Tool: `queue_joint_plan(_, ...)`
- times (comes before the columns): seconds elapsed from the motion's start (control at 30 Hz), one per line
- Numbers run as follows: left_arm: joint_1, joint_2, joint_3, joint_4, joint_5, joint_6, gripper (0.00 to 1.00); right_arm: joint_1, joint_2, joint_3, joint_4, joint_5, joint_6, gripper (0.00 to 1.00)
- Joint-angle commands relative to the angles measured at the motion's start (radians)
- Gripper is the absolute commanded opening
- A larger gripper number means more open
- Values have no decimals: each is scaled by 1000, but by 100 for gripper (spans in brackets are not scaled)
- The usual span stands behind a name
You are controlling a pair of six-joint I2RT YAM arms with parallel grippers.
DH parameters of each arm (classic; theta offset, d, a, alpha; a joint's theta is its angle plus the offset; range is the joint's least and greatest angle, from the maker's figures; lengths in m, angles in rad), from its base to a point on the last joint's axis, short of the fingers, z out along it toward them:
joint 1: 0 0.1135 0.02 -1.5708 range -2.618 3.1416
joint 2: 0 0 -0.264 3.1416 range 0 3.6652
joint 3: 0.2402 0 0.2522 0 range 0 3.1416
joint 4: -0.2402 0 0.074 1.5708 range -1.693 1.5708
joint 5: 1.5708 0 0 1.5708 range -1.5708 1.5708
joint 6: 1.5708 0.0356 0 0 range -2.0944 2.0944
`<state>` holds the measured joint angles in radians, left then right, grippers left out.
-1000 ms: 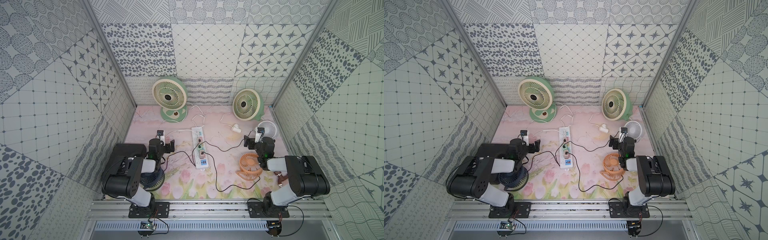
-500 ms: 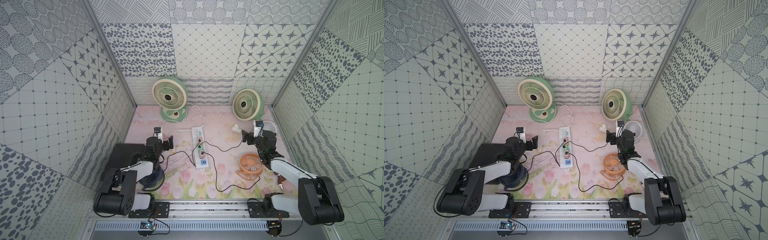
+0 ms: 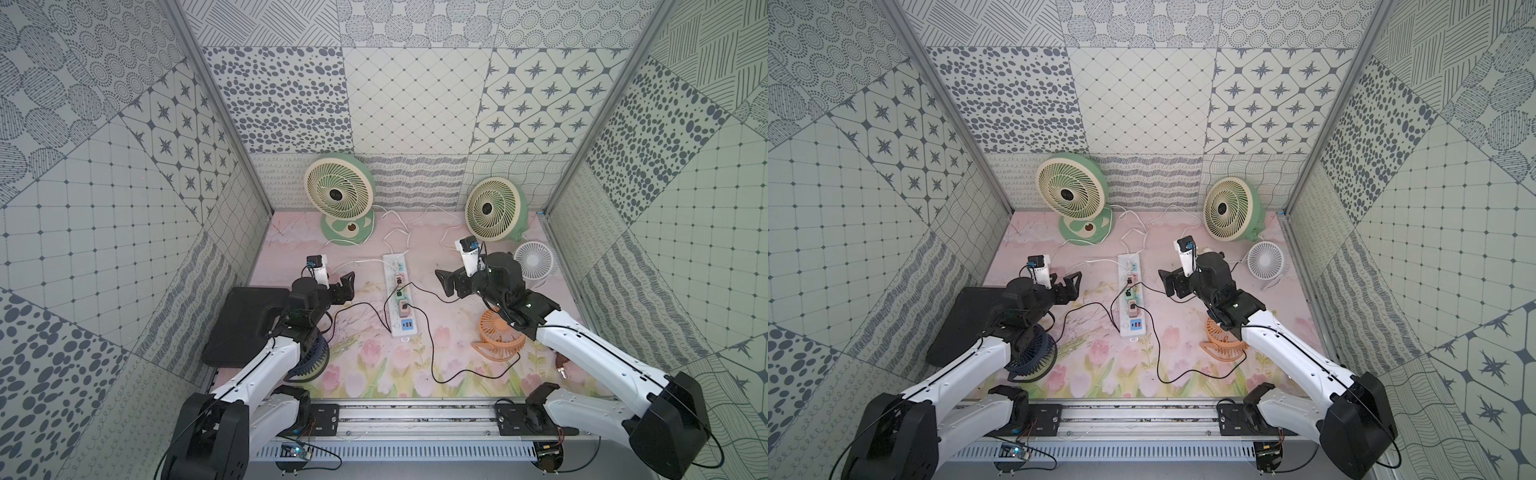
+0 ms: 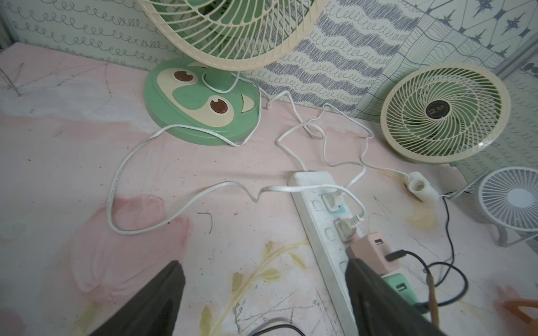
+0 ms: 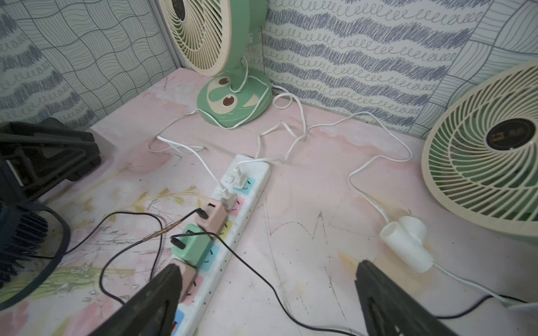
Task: Unplug the desk fan from the power strip
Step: Remove the plug from the socket.
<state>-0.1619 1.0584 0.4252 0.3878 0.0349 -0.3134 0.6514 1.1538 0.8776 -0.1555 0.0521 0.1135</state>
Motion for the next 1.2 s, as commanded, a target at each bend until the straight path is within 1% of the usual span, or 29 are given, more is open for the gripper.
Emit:
queue_joint_plan(0.0,-33,-8,-10,-99,187,-200,79,110,43,83,-93,90,163,97)
queue_joint_plan(0.1,-51,40,-5,-88,262,-245,71,221,79,129,-111,134,205,97)
queue_joint_plan(0.2,-66,121,5,-37,389,-263,69,308,111,168,-133,182,262,97)
queue_joint_plan(0.3,-76,212,25,-7,499,-269,64,362,143,202,-177,192,325,97)
queue_joint_plan(0.37,-77,246,26,15,538,-282,55,396,156,199,-178,212,361,97)
queue_joint_plan(0.43,-78,260,22,29,556,-291,41,432,185,195,-182,237,405,97)
queue_joint_plan(0.5,-78,268,18,41,582,-303,28,443,211,188,-189,225,454,97)
queue_joint_plan(0.57,-78,284,19,73,612,-326,19,449,234,181,-188,201,491,97)
queue_joint_plan(0.6,-79,296,21,90,633,-339,14,456,240,176,-186,198,503,95)
queue_joint_plan(0.63,-82,312,24,104,652,-350,10,462,243,171,-184,200,510,89)
queue_joint_plan(0.7,-83,348,30,128,684,-374,2,478,252,162,-186,219,524,82)
queue_joint_plan(0.73,-85,367,34,140,695,-385,0,484,257,156,-185,227,530,79)
queue_joint_plan(0.83,-85,424,44,180,739,-416,0,485,275,138,-185,249,564,72)
queue_joint_plan(0.97,-86,500,47,259,789,-469,0,485,325,133,-186,280,603,59)
queue_joint_plan(1.03,-87,525,49,286,805,-486,0,486,354,136,-186,306,622,56)
queue_joint_plan(1.17,-95,566,58,324,826,-511,0,483,411,142,-186,377,652,55)
